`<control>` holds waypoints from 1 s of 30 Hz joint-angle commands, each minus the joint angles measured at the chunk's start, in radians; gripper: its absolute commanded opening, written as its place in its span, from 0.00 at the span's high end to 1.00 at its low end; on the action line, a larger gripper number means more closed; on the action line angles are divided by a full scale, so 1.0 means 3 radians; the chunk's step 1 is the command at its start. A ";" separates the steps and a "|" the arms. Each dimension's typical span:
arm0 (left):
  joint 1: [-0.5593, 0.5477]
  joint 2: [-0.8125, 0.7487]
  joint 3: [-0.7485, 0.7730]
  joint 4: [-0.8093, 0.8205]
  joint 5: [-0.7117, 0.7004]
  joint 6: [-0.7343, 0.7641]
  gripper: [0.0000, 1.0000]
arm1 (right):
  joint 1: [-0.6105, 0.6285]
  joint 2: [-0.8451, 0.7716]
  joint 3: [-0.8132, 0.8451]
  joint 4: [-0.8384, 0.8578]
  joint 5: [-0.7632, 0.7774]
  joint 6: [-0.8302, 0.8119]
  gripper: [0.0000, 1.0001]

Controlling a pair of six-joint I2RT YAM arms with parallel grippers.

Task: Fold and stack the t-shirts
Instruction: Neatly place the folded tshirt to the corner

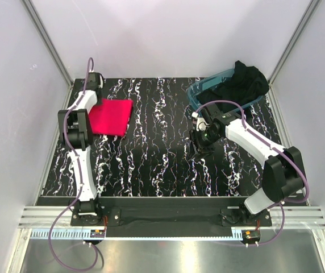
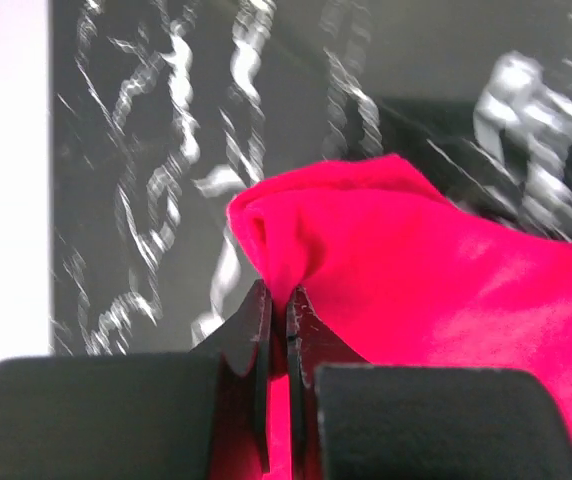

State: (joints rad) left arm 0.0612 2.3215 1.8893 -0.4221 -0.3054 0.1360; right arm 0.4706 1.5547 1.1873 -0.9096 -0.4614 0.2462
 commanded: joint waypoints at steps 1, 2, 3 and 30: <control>0.0082 0.0227 0.0717 -0.0071 -0.0444 0.0283 1.00 | -0.0029 -0.0039 0.0051 0.0066 0.0024 -0.0008 0.50; 0.0102 0.0355 0.0855 -0.0076 -0.0460 0.0258 1.00 | -0.0040 -0.0018 0.0066 0.0066 0.0024 -0.0008 0.50; 0.0133 0.0427 0.0967 -0.0076 -0.0475 0.0247 1.00 | -0.0055 0.0007 0.0107 0.0061 0.0019 -0.0008 0.50; 0.0225 0.1021 0.1424 0.1949 -0.0895 0.0615 1.00 | -0.0357 0.0442 0.0189 0.0077 0.0019 -0.0095 0.50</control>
State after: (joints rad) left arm 0.1242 2.6419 2.2715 0.0086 -0.5499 0.3077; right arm 0.3748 1.6855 1.2072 -0.8875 -0.4610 0.2382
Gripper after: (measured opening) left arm 0.042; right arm 0.496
